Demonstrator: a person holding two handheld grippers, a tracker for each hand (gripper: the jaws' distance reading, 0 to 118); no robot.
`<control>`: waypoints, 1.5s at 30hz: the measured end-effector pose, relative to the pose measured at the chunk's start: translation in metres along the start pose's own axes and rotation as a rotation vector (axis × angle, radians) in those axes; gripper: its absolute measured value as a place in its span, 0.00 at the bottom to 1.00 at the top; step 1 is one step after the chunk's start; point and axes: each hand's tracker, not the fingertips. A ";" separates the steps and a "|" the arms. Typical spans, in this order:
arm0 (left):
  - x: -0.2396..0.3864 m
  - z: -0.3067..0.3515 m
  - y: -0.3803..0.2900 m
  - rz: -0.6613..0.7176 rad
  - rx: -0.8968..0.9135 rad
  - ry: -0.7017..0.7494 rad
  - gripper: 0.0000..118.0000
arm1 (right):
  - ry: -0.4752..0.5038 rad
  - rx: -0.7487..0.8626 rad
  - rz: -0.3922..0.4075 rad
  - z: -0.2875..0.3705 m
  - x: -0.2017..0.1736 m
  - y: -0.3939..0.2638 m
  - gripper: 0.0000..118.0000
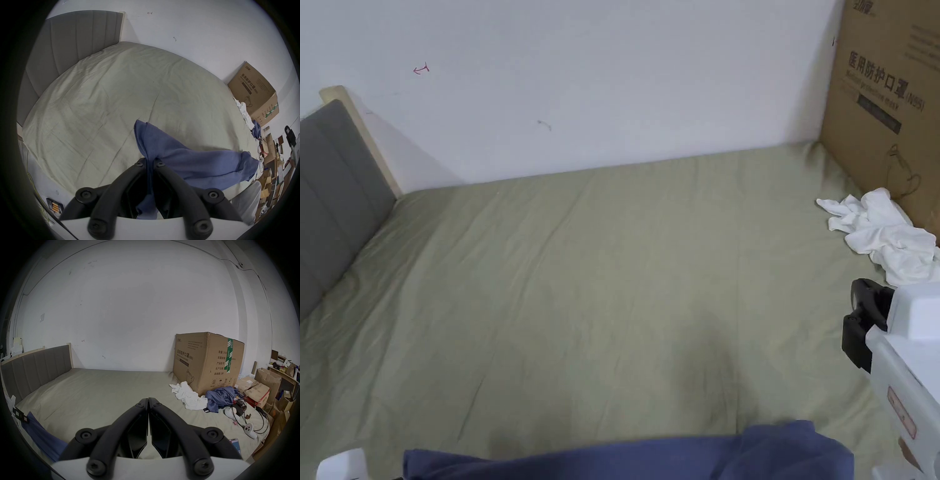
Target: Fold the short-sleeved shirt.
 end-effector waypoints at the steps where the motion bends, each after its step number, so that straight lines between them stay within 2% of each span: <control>1: 0.010 0.002 0.000 -0.013 0.002 0.006 0.03 | 0.001 0.001 0.001 0.001 0.001 0.000 0.01; 4: 0.050 0.010 0.004 -0.028 0.000 -0.027 0.03 | 0.001 0.004 -0.008 0.005 0.005 -0.001 0.01; 7: 0.098 0.016 0.007 -0.027 -0.017 -0.137 0.03 | 0.001 0.010 -0.018 0.008 0.008 -0.001 0.01; 14: 0.204 -0.031 -0.007 -0.092 -0.122 -0.265 0.03 | -0.006 0.012 -0.029 0.017 0.025 -0.004 0.01; 19: 0.261 -0.087 -0.040 -0.144 -0.253 -0.233 0.03 | -0.032 0.004 -0.029 0.023 0.039 -0.009 0.01; 24: 0.287 -0.127 -0.074 -0.214 -0.296 -0.126 0.04 | -0.053 -0.010 -0.021 0.028 0.050 -0.013 0.01; 25: 0.290 -0.128 -0.077 -0.231 -0.284 -0.121 0.08 | -0.058 -0.012 -0.020 0.028 0.051 -0.013 0.01; 27: 0.295 -0.121 -0.076 -0.229 -0.265 -0.125 0.23 | -0.062 -0.016 -0.022 0.029 0.053 -0.014 0.01; 28: 0.295 -0.114 -0.072 -0.218 -0.261 -0.166 0.35 | -0.064 -0.017 -0.024 0.029 0.054 -0.014 0.01; 30: 0.296 -0.103 -0.065 -0.192 -0.282 -0.248 0.68 | -0.066 -0.017 -0.026 0.029 0.054 -0.013 0.01; 31: 0.297 -0.093 -0.061 -0.185 -0.265 -0.256 0.74 | -0.065 -0.017 -0.028 0.029 0.054 -0.013 0.01; 32: 0.295 -0.081 -0.056 -0.185 -0.214 -0.269 0.76 | -0.064 -0.017 -0.030 0.029 0.053 -0.012 0.01; 35: 0.284 -0.045 -0.043 -0.254 -0.059 -0.324 0.76 | -0.058 -0.010 -0.035 0.030 0.053 -0.008 0.01; 43: 0.219 0.015 -0.027 -0.259 0.314 -0.249 0.75 | -0.070 0.011 -0.024 0.036 0.052 -0.001 0.01; 45: 0.203 0.015 -0.026 -0.243 0.350 -0.262 0.61 | -0.073 0.012 -0.027 0.036 0.051 -0.001 0.01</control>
